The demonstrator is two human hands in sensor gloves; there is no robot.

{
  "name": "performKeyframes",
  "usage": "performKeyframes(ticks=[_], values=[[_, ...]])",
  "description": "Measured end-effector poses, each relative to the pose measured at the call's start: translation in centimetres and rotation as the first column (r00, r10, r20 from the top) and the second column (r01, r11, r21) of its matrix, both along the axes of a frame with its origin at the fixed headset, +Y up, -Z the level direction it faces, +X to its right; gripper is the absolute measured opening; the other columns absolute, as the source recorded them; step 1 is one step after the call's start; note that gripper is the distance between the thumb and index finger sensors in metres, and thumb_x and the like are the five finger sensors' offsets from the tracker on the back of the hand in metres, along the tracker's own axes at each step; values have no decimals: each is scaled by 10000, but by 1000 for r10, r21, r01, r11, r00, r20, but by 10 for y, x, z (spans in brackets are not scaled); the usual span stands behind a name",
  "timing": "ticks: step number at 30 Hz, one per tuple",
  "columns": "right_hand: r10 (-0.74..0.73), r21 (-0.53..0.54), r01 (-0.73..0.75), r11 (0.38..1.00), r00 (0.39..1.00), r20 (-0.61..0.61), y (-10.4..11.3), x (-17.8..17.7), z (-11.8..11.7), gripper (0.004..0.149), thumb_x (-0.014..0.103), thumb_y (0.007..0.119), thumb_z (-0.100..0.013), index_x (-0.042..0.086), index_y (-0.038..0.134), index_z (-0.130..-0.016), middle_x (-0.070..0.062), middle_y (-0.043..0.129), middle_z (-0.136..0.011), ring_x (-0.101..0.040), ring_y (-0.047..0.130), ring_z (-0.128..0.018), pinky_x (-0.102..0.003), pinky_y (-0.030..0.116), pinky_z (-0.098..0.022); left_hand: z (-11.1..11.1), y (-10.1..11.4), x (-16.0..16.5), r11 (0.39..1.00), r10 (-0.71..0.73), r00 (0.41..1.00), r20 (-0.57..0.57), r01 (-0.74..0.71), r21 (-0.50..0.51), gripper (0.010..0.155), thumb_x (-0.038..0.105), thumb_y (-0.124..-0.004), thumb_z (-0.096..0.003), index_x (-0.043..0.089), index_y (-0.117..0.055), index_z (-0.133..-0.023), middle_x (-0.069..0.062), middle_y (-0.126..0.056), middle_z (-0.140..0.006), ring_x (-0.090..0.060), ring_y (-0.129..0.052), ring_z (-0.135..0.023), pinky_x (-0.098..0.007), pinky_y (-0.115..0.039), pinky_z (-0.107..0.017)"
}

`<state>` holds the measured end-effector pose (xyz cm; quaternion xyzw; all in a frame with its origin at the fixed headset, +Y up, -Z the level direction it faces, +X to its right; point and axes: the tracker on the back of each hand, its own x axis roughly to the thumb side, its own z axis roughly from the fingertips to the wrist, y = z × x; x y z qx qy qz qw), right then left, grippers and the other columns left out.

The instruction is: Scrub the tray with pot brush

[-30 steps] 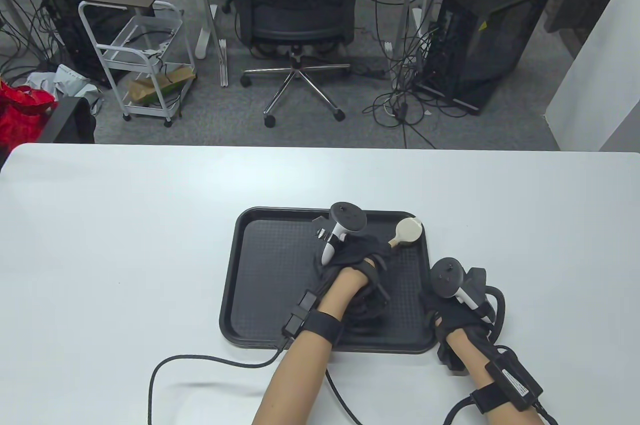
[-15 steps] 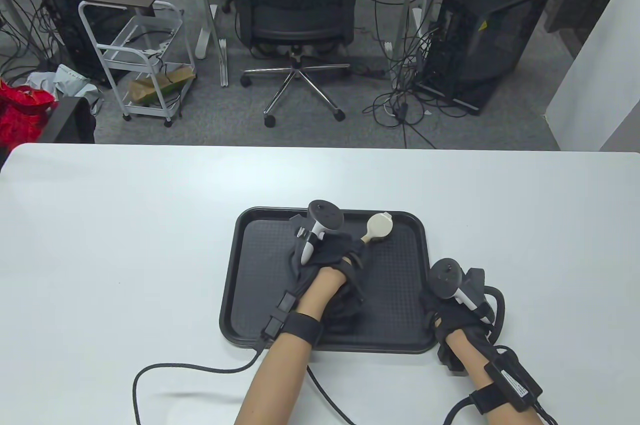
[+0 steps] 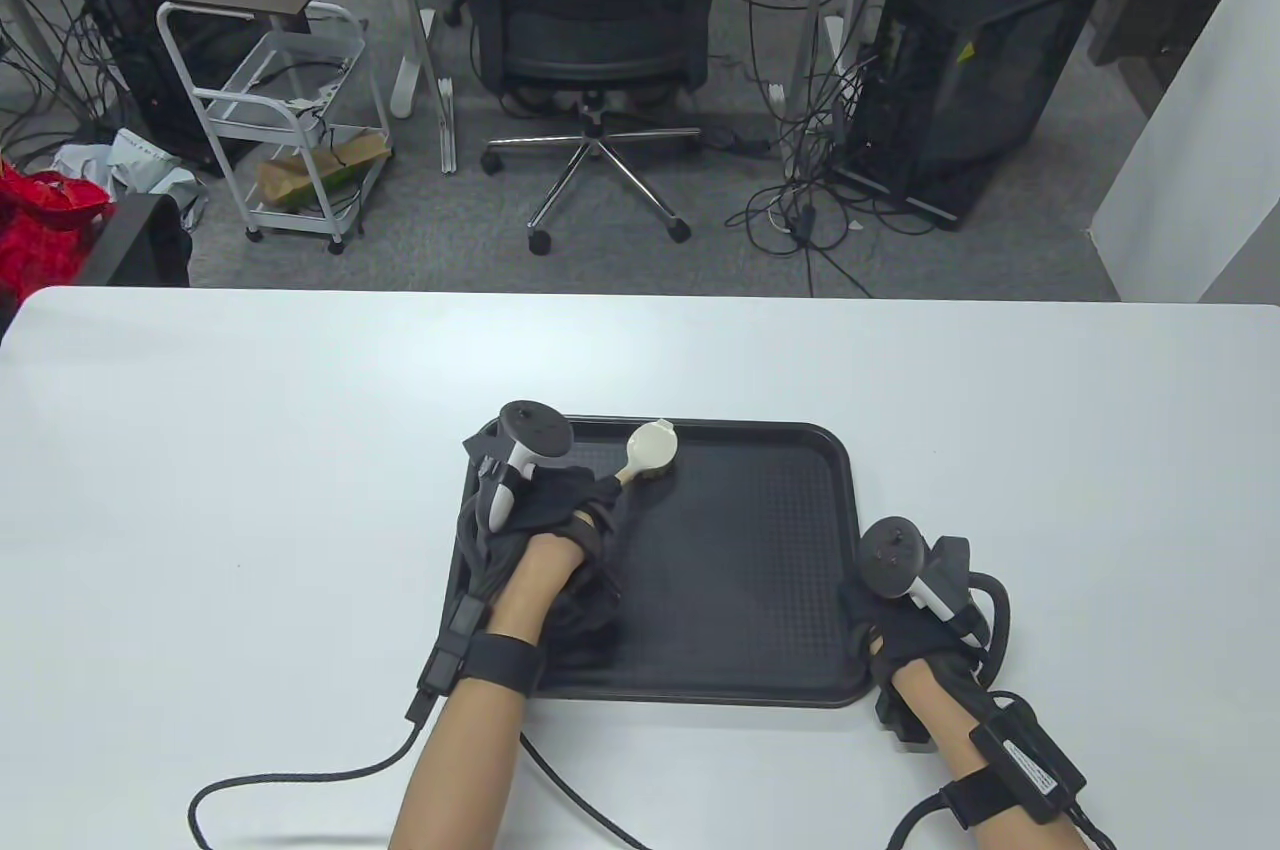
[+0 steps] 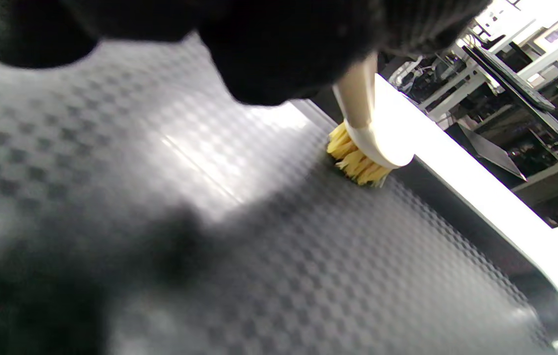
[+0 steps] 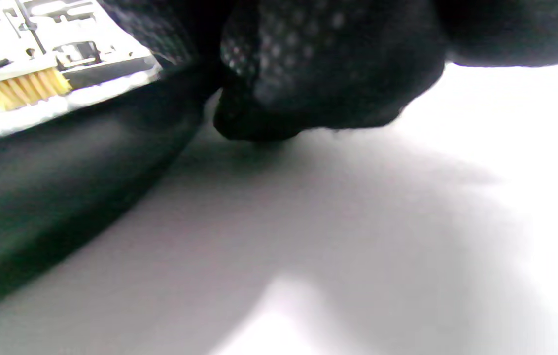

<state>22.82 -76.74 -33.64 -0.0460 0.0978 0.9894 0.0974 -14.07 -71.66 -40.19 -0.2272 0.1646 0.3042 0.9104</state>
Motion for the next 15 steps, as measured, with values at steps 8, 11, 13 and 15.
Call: performKeyframes(ticks=[8, 11, 13, 15], values=[[3, 1, -3, 1000, 1000, 0, 0, 0, 0, 594, 348, 767, -471, 42, 605, -953, -63, 966, -439, -235, 961, -189, -448, 825, -236, 7, 4, -48, 999, -36, 997, -67, 35, -6, 588, 568, -746, -420, 182, -809, -859, -6, -1004, -360, -171, -943, -120, -484, -864, -370], [4, 1, -4, 1000, 1000, 0, 0, 0, 1, 595, 349, 767, -471, 42, 604, -954, -64, 966, -439, -234, 961, -188, -448, 825, -235, 11, 5, -68, 999, -46, 994, -98, 45, -11, 590, 570, -745, -419, 182, -808, -860, -5, -1004, -358, -171, -943, -118, -484, -864, -369], [5, 2, -5, 1000, 1000, 0, 0, 0, 1, 595, 348, 767, -471, 41, 604, -953, -63, 966, -438, -234, 961, -188, -447, 825, -235, 12, 6, -78, 999, -46, 992, -114, 45, -15, 588, 570, -745, -420, 183, -809, -859, -5, -1004, -357, -171, -942, -117, -483, -864, -370], [4, 2, -4, 1000, 1000, 0, 0, 0, 1, 595, 349, 767, -471, 41, 604, -953, -63, 967, -436, -235, 961, -187, -447, 825, -234, 14, 6, -87, 999, -45, 991, -125, 43, -21, 592, 574, -742, -420, 183, -808, -859, -5, -1003, -357, -170, -942, -116, -482, -865, -368]])
